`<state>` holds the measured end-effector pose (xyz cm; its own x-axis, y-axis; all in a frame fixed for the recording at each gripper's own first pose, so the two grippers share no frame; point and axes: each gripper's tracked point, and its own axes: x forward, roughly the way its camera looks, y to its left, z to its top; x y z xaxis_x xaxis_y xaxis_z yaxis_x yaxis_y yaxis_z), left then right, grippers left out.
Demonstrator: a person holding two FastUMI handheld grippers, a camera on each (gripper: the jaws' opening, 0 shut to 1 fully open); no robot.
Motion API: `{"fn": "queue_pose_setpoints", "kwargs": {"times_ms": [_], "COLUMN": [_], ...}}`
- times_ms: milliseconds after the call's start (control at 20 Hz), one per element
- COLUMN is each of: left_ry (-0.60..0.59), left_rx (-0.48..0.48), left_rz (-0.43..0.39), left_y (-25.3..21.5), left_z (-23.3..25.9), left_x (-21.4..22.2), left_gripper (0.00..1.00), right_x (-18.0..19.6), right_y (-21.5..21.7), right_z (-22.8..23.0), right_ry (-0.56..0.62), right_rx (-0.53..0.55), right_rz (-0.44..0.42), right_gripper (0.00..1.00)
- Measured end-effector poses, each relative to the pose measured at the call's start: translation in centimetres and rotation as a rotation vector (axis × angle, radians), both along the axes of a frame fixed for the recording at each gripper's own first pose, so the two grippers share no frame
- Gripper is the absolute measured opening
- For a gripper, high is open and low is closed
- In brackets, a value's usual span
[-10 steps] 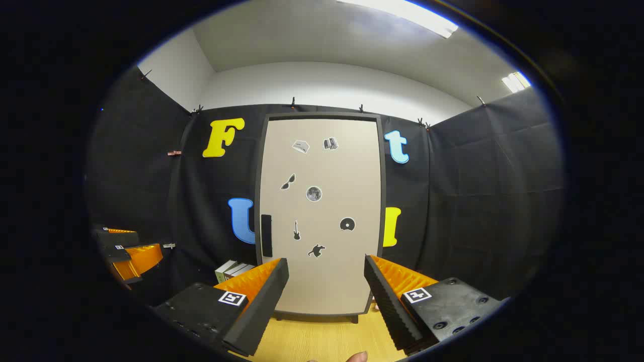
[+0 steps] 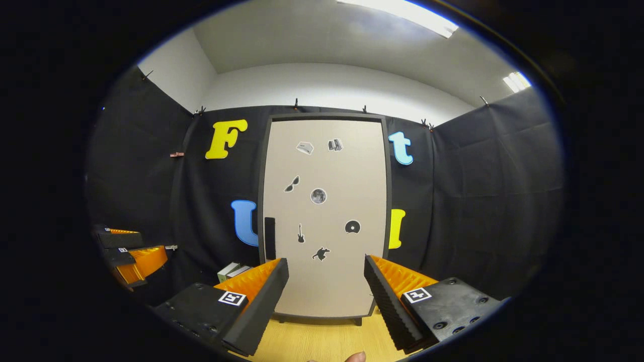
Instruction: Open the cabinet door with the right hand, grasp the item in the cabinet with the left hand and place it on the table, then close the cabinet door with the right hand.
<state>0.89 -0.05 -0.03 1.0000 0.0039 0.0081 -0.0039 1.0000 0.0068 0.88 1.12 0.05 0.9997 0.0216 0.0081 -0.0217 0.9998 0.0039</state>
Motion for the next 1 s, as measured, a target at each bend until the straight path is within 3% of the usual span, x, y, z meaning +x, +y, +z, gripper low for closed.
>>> {"fn": "queue_pose_setpoints", "kwargs": {"times_ms": [700,1000], "left_ry": [0.001,0.001], "left_rx": [-0.005,-0.004], "left_rz": [0.024,0.005], "left_y": [1.6,1.5], "left_z": [-0.3,-0.4], "left_x": [-0.8,-1.3], "left_gripper": [0.94,0.94], "right_x": [0.0,3.7], "right_y": [2.7,5.4], "right_z": [0.3,0.1], "right_ry": [-0.009,-0.005], "right_rx": [-0.012,0.025], "right_rz": [0.044,0.094], "right_gripper": [0.97,0.96]}}
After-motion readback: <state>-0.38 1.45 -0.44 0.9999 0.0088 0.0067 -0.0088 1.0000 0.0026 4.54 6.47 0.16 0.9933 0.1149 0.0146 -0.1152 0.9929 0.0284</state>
